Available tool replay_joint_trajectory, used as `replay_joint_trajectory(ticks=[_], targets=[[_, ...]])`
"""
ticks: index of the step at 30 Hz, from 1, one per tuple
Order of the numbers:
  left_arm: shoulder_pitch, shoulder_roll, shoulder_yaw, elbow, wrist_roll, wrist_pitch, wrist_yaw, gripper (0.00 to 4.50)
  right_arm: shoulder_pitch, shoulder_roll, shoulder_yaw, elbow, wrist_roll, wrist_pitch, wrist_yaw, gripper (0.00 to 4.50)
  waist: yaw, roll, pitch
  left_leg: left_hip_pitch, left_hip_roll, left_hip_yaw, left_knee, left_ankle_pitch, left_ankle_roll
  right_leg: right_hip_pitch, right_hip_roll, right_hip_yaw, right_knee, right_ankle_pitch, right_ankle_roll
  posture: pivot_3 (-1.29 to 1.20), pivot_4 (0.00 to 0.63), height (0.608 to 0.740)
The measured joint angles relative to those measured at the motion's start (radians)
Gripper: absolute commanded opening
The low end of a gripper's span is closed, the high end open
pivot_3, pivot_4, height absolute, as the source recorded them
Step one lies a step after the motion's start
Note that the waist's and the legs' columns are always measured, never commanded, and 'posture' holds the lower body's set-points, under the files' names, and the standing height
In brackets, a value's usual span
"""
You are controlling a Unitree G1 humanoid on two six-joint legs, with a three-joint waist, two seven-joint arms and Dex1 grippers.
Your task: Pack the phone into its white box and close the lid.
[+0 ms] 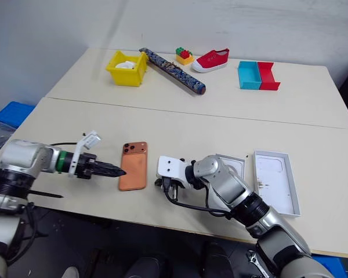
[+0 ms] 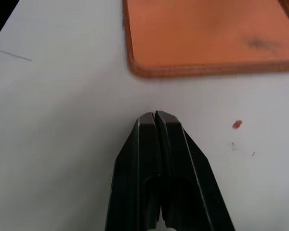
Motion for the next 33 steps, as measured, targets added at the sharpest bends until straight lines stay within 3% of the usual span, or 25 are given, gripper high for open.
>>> replay_joint_trajectory(ticks=[7,12,19,25,33], targets=[[0.034,-0.088,0.097,-0.050,-0.022,0.107,0.120,4.50,-0.001,0.010,0.000,0.030,-0.048,-0.041,-0.017,0.03,-0.003,0.004,-0.003,0.010,0.000,-0.014,-0.001,0.000,0.000,0.014,0.002,0.005,-0.004,0.000,0.000,0.00,0.150,0.740],[0.039,-0.099,0.129,-0.050,-0.038,0.152,0.165,4.50,-0.022,0.017,-0.001,0.070,-0.075,-0.067,-0.034,0.03,-0.008,0.004,-0.003,0.018,-0.001,-0.021,-0.003,-0.001,-0.001,0.023,0.003,0.013,-0.005,-0.005,0.008,0.00,0.150,0.740],[0.026,-0.124,0.133,-0.047,-0.049,0.189,0.207,4.50,-0.025,0.029,-0.018,0.096,-0.086,-0.080,-0.032,0.03,-0.009,0.010,-0.007,0.019,-0.003,-0.028,-0.004,-0.001,-0.001,0.024,0.003,0.015,-0.005,-0.005,0.008,0.00,0.150,0.740],[-0.017,-0.182,0.133,-0.096,-0.022,0.249,0.336,4.50,-0.025,0.032,-0.037,0.107,-0.097,-0.059,-0.031,0.03,-0.001,0.014,-0.011,0.019,-0.009,-0.039,-0.005,0.002,-0.004,0.027,0.003,0.027,-0.005,-0.006,0.009,0.00,0.150,0.740],[-0.054,-0.168,0.074,-0.233,-0.021,0.359,0.458,4.50,-0.024,0.052,-0.039,0.107,-0.101,-0.058,-0.033,0.03,-0.009,0.013,-0.012,0.019,-0.012,-0.046,-0.011,0.005,-0.007,0.024,0.004,0.037,-0.001,-0.015,0.025,0.00,0.150,0.740]])
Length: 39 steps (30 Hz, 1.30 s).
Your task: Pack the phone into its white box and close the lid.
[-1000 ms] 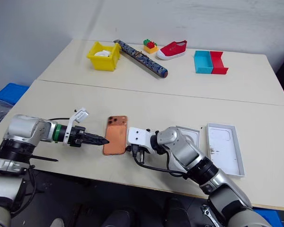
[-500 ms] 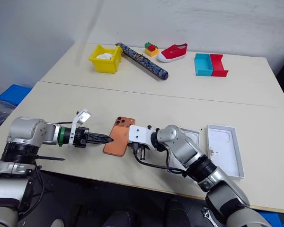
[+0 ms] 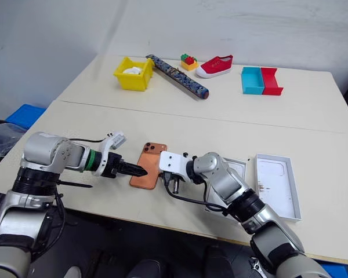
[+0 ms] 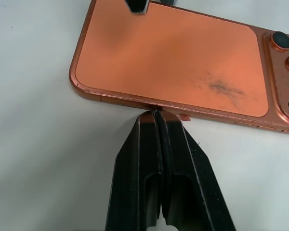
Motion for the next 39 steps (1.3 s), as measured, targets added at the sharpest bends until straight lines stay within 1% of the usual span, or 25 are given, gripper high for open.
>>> replay_joint_trajectory(ticks=[3,8,11,12,15,20,23,26,29,33,35,38,39], targets=[[0.003,-0.014,0.015,-0.003,-0.023,0.009,0.025,4.50,0.000,0.001,-0.001,0.000,-0.004,0.000,-0.001,0.03,0.000,0.000,0.000,0.000,-0.001,-0.001,-0.003,0.003,-0.001,0.000,-0.001,0.000,-0.001,0.000,0.000,0.00,0.150,0.740],[0.037,-0.037,0.125,0.063,-0.101,-0.001,0.036,4.50,0.003,0.000,-0.012,0.000,-0.005,0.001,0.007,0.03,0.001,0.000,0.000,-0.001,-0.004,-0.008,-0.005,0.005,-0.001,0.000,-0.001,0.002,-0.002,0.000,0.000,0.00,0.150,0.740],[0.069,-0.104,0.153,0.106,-0.195,-0.006,0.006,4.50,0.003,0.003,-0.017,0.000,-0.005,-0.001,0.007,0.03,0.002,-0.003,0.000,-0.003,-0.005,-0.017,-0.005,0.005,0.000,0.000,-0.001,0.003,-0.002,0.000,0.000,0.00,0.150,0.740],[0.078,-0.111,0.156,0.115,-0.217,-0.007,0.000,4.50,0.003,0.005,-0.017,0.000,-0.005,-0.001,0.007,0.03,0.001,-0.004,0.000,-0.004,-0.006,-0.020,-0.005,0.005,0.000,0.000,0.000,0.003,-0.002,0.000,0.000,0.00,0.150,0.740],[0.093,-0.102,0.165,0.128,-0.249,-0.008,-0.011,4.50,0.003,0.007,-0.017,0.000,-0.005,-0.002,0.008,0.03,-0.008,-0.005,-0.001,-0.004,-0.010,-0.028,-0.007,0.005,-0.001,-0.003,0.000,0.003,-0.003,0.000,0.000,0.00,0.150,0.740],[0.092,-0.088,0.176,0.166,-0.266,-0.008,-0.017,4.50,0.003,0.010,-0.017,0.000,-0.005,-0.006,0.006,0.03,-0.013,-0.009,0.001,-0.005,-0.014,-0.033,-0.008,0.005,-0.001,-0.005,0.000,0.005,-0.003,0.000,0.000,0.00,0.150,0.740],[0.087,-0.076,0.178,0.184,-0.269,-0.003,-0.021,3.97,0.003,0.010,-0.017,-0.001,-0.005,-0.017,0.005,0.00,-0.014,-0.011,0.002,-0.006,-0.022,-0.043,-0.008,0.005,0.000,-0.012,0.000,0.008,-0.001,0.000,0.000,0.00,0.150,0.740],[0.087,-0.059,0.178,0.201,-0.271,-0.002,-0.025,3.03,0.004,0.011,-0.017,-0.004,-0.004,-0.024,0.004,0.00,-0.017,-0.015,0.003,-0.007,-0.025,-0.051,-0.008,0.005,-0.001,-0.016,0.003,0.012,0.000,0.000,0.000,0.00,0.150,0.740],[0.090,-0.043,0.159,0.206,-0.275,0.008,-0.026,2.05,0.018,0.011,-0.031,-0.019,0.003,-0.026,0.006,0.00,-0.016,-0.019,0.006,-0.007,-0.025,-0.053,-0.008,0.004,-0.001,-0.018,0.007,0.016,0.000,0.000,0.000,0.00,0.150,0.740],[0.099,-0.027,0.155,0.222,-0.289,0.016,-0.026,0.81,0.037,0.006,-0.043,-0.048,0.018,-0.027,0.012,0.00,-0.018,-0.026,0.009,-0.014,-0.026,-0.053,-0.007,0.004,-0.003,-0.032,0.013,0.026,0.004,0.000,0.000,0.00,0.150,0.740],[0.105,-0.013,0.155,0.213,-0.319,0.020,-0.035,0.17,0.049,-0.006,-0.053,-0.084,0.030,-0.023,0.013,0.00,-0.020,-0.027,0.009,-0.015,-0.025,-0.053,-0.006,0.004,-0.003,-0.035,0.014,0.027,0.006,0.000,0.000,0.00,0.150,0.740],[0.130,0.004,0.165,0.146,-0.360,0.021,-0.045,0.11,0.069,-0.031,-0.134,-0.199,0.089,0.034,0.016,0.00,-0.020,-0.027,0.010,-0.017,-0.025,-0.053,-0.006,0.003,-0.003,-0.036,0.014,0.028,0.006,0.000,0.000,0.00,0.150,0.740],[0.136,0.004,0.166,0.119,-0.375,0.021,-0.046,0.11,0.075,-0.048,-0.168,-0.250,0.118,0.067,0.020,0.18,-0.018,-0.028,0.010,-0.018,-0.025,-0.053,-0.006,0.003,-0.003,-0.037,0.014,0.029,0.006,0.000,0.000,0.00,0.150,0.740]])
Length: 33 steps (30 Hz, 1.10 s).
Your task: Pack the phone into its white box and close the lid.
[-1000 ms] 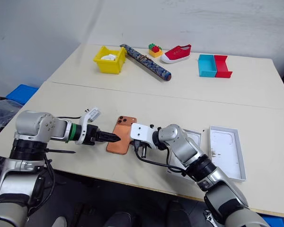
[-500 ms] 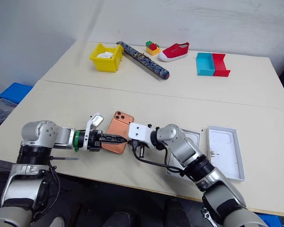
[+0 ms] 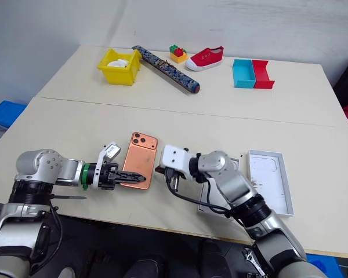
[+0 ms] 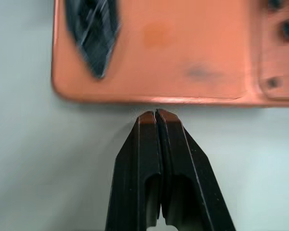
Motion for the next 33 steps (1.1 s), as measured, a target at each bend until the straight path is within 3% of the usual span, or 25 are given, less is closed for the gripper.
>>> replay_joint_trajectory(ticks=[2,6,13,16,21,33], targets=[[0.005,-0.003,0.000,-0.050,-0.053,0.000,0.001,0.11,0.033,-0.049,-0.070,-0.119,0.063,0.077,0.010,0.64,0.004,-0.002,0.000,-0.002,0.000,0.000,0.000,0.000,0.000,-0.001,0.000,0.000,0.000,0.000,0.000,0.00,0.150,0.740],[0.013,-0.048,-0.011,-0.141,-0.184,0.000,0.048,0.11,0.207,-0.214,-0.266,-0.392,0.218,0.245,0.032,2.01,0.031,-0.003,0.001,-0.005,-0.001,-0.003,0.000,0.000,0.001,-0.001,0.000,0.002,-0.005,0.000,0.000,0.00,0.150,0.740],[-0.011,-0.281,-0.062,-0.148,-0.299,0.003,0.267,0.11,0.648,-0.413,-0.802,-0.710,0.457,0.442,0.081,4.44,0.055,-0.008,0.003,-0.005,0.000,-0.001,0.000,-0.002,0.003,0.001,0.001,0.005,-0.009,0.002,0.003,0.00,0.150,0.740],[-0.038,-0.366,-0.068,-0.106,-0.314,0.002,0.347,0.11,0.783,-0.424,-0.984,-0.780,0.530,0.479,0.094,4.50,0.053,-0.009,0.004,-0.002,0.000,0.002,0.001,-0.002,0.003,0.002,0.002,0.008,-0.009,0.002,0.004,0.00,0.150,0.740],[-0.057,-0.442,-0.121,-0.062,-0.325,0.001,0.432,0.11,0.902,-0.423,-1.123,-0.847,0.589,0.500,0.051,4.50,0.056,-0.010,0.005,0.002,0.000,0.002,0.001,-0.001,0.002,0.004,0.002,0.010,-0.008,0.002,0.004,0.00,0.150,0.740],[-0.176,-0.688,-0.124,0.146,-0.208,0.000,0.594,0.11,1.061,-0.381,-1.162,-0.917,0.622,0.440,-0.069,4.50,0.076,-0.011,0.005,0.001,-0.001,0.002,0.001,-0.002,0.002,0.004,0.002,0.010,-0.009,0.002,0.004,0.00,0.150,0.740]])
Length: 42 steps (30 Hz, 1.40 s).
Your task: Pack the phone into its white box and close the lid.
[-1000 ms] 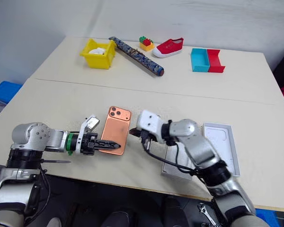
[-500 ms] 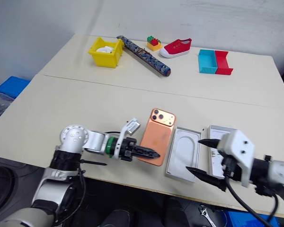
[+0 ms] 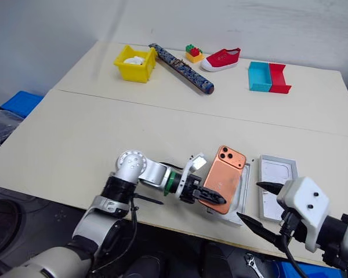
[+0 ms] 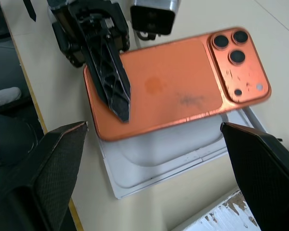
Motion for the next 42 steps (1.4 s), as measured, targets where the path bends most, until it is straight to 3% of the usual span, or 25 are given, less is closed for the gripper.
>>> replay_joint_trajectory(ticks=[7,19,31,42], targets=[[-0.021,-0.047,0.008,0.054,0.041,0.000,0.074,0.11,0.004,0.000,0.031,0.006,-0.001,-0.037,-0.047,4.50,0.000,0.000,0.000,0.001,0.000,0.000,0.000,0.000,0.000,0.000,0.000,0.000,0.001,0.000,0.000,0.00,0.150,0.740],[-0.041,-0.057,0.015,0.053,0.015,0.001,0.056,3.90,0.000,-0.019,0.075,0.039,-0.003,-0.077,-0.077,4.50,0.002,0.000,0.000,0.001,0.000,0.000,0.000,0.000,0.000,0.000,0.000,0.000,0.001,0.000,0.000,0.00,0.150,0.740],[-0.076,0.052,-0.150,-0.049,-0.006,0.000,-0.063,3.90,-0.003,-0.019,0.117,0.047,-0.009,-0.110,-0.107,4.50,0.000,0.000,0.000,0.001,0.000,0.001,0.001,0.000,0.000,0.000,0.000,0.000,0.002,0.000,0.000,0.00,0.150,0.740],[-0.105,0.107,-0.315,-0.178,0.121,-0.074,-0.273,3.90,-0.006,-0.019,0.155,0.055,-0.020,-0.141,-0.135,4.50,-0.001,0.000,0.000,0.001,0.000,0.001,0.001,0.000,0.000,0.000,0.000,0.000,0.001,0.000,0.000,0.00,0.150,0.740]])
